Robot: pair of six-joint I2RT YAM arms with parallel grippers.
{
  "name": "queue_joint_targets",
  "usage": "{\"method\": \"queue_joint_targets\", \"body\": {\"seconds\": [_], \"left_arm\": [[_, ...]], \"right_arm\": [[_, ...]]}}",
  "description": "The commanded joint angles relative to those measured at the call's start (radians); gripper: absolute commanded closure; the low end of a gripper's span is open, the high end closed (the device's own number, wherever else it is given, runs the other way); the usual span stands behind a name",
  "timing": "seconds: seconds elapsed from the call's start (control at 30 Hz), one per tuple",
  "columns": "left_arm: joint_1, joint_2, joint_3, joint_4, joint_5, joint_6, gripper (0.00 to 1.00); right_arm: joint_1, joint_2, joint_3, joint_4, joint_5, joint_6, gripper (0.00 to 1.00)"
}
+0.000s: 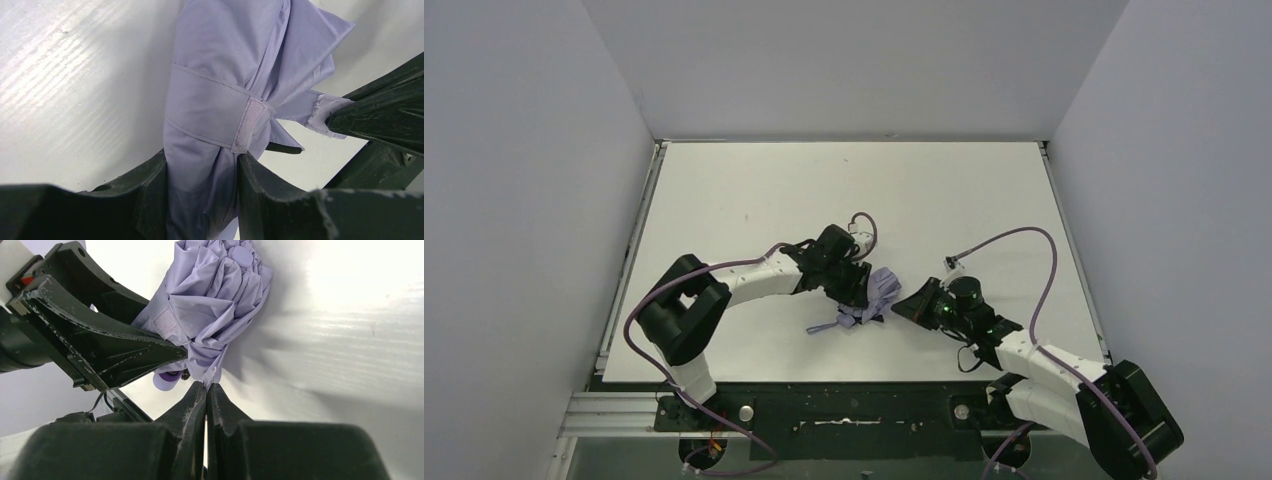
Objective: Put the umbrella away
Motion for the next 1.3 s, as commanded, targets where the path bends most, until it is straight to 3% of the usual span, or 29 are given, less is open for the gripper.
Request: {"method": "queue_joint_targets", "body": {"seconds": [0.0, 0.3, 0.57, 0.93, 1.27], "left_arm": [[0.029, 0.045, -0.004, -0.108, -0.202, 0.017, 1.00], [0.010, 0.041, 0.017, -0.136, -0.258, 0.022, 1.00], [-0.031, 0.065, 0.032, -0.143, -0.286, 0.015, 1.00], [-0.083, 0.083, 0.022, -0.129, -0.300, 0.027, 1.00], [-0.138, 0.075, -0.029, -0.047, -0.267, 0.065, 1.00]], "right_arm": [[0.003, -0.110, 0.014, -0.042, -0.061, -0.033, 1.00], [0.010, -0.144, 0.019, 0.056, -0.160, -0.003, 1.00], [0.051, -0.015, 0.097, 0.289, -0.159, 0.098, 1.00], [0.077, 0.127, 0.158, 0.567, -0.044, 0.242, 1.00], [0.073, 0.151, 0.220, 0.595, 0.058, 0.287, 1.00]]}}
